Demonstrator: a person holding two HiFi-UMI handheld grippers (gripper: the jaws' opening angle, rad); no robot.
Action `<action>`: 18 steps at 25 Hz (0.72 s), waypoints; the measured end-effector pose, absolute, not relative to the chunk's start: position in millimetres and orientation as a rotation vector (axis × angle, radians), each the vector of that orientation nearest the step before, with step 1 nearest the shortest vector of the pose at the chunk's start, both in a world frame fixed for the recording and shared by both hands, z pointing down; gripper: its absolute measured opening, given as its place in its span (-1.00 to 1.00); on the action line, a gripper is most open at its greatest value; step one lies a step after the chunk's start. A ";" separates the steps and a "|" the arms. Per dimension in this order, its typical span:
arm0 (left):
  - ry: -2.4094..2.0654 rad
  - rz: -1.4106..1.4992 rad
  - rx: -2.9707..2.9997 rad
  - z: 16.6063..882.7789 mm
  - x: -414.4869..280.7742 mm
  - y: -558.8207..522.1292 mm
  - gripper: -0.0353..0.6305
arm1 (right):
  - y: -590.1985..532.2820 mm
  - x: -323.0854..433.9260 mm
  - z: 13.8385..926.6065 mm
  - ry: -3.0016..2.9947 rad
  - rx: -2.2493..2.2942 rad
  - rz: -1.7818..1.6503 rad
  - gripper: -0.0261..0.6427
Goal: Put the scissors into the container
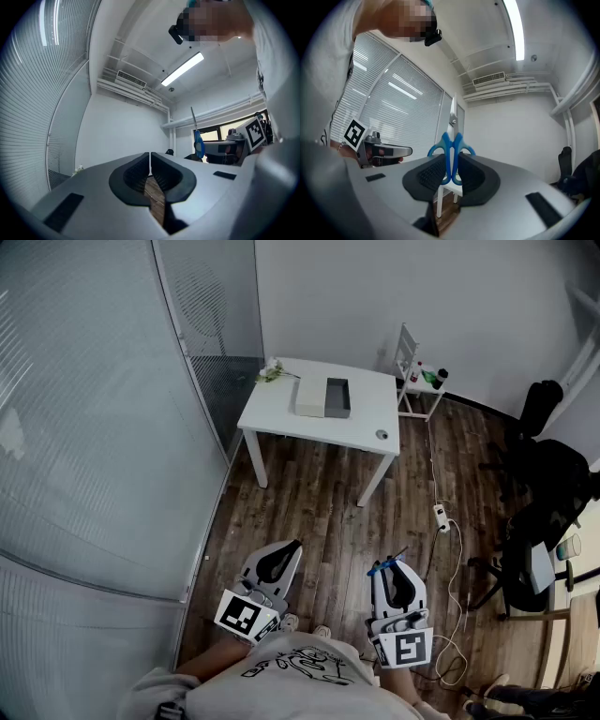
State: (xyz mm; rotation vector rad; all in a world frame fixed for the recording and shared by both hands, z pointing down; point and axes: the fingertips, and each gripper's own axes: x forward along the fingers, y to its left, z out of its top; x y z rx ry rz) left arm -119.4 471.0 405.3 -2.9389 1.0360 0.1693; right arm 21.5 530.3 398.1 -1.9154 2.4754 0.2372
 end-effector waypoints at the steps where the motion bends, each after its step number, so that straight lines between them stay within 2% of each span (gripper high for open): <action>1: 1.040 0.168 -2.941 405.1 -120.3 468.2 -0.81 | 528.5 22.0 398.8 2.477 -1.920 0.235 -0.67; 12: 1.037 0.175 -2.957 404.4 -135.5 446.6 -0.81 | 509.6 10.5 395.5 2.486 -1.927 0.249 -0.66; 18: 1.044 0.188 -2.951 401.8 -166.1 426.0 -0.81 | 486.9 -14.6 395.8 2.479 -1.930 0.223 -0.66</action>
